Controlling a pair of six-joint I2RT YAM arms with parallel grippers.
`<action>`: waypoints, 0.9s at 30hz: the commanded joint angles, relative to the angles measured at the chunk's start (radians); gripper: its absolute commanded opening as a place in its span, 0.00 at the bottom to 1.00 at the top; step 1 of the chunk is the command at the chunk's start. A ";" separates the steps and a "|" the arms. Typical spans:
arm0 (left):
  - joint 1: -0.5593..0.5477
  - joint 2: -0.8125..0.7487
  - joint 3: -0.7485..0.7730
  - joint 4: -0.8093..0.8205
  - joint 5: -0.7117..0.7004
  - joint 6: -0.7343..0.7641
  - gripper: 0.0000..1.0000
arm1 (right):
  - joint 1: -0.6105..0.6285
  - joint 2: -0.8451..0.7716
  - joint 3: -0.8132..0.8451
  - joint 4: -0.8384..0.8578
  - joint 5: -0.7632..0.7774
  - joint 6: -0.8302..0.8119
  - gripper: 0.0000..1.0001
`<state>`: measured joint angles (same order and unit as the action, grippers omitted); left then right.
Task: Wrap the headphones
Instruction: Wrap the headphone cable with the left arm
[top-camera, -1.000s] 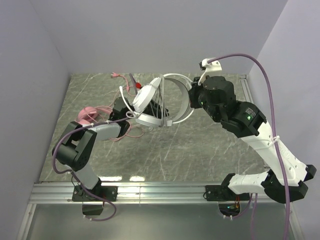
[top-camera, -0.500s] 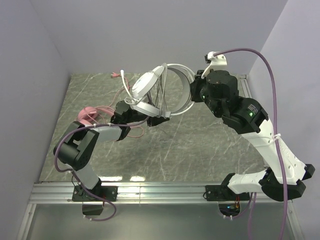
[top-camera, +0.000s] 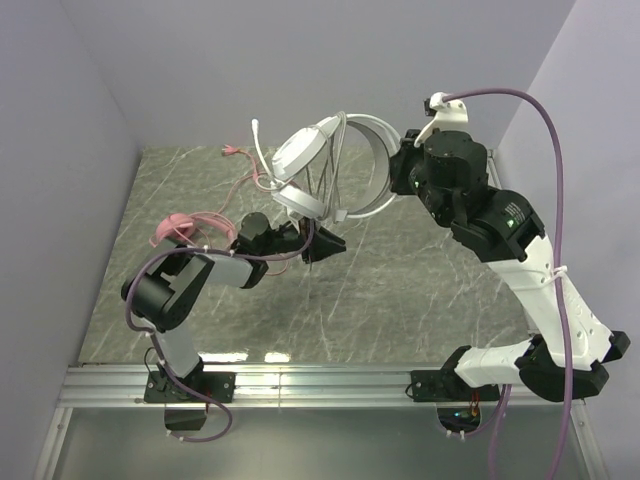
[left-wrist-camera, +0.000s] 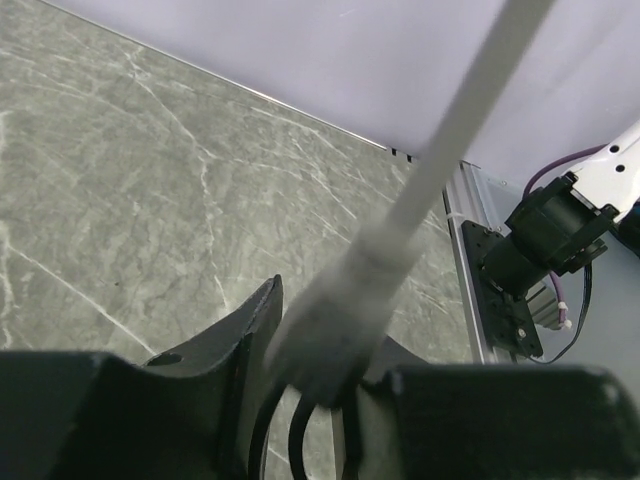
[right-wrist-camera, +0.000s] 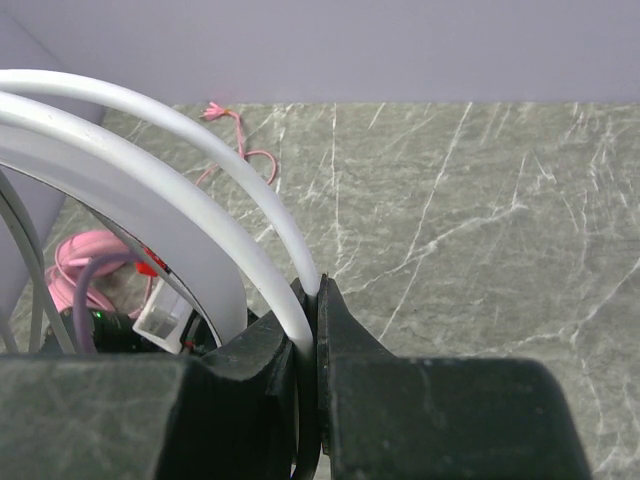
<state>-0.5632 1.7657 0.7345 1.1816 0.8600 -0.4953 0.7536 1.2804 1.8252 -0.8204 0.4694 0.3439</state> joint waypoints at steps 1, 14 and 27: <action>-0.018 0.012 -0.026 0.119 -0.039 -0.022 0.29 | -0.020 -0.007 0.083 0.078 -0.006 0.053 0.00; -0.099 0.058 -0.073 0.213 -0.091 -0.055 0.25 | -0.106 -0.004 0.095 0.069 0.012 0.106 0.00; -0.159 0.057 -0.116 0.196 -0.157 -0.032 0.01 | -0.191 -0.018 0.051 0.081 -0.009 0.129 0.00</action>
<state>-0.7086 1.8297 0.6289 1.2854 0.7277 -0.5419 0.5781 1.2865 1.8584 -0.8349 0.4622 0.4118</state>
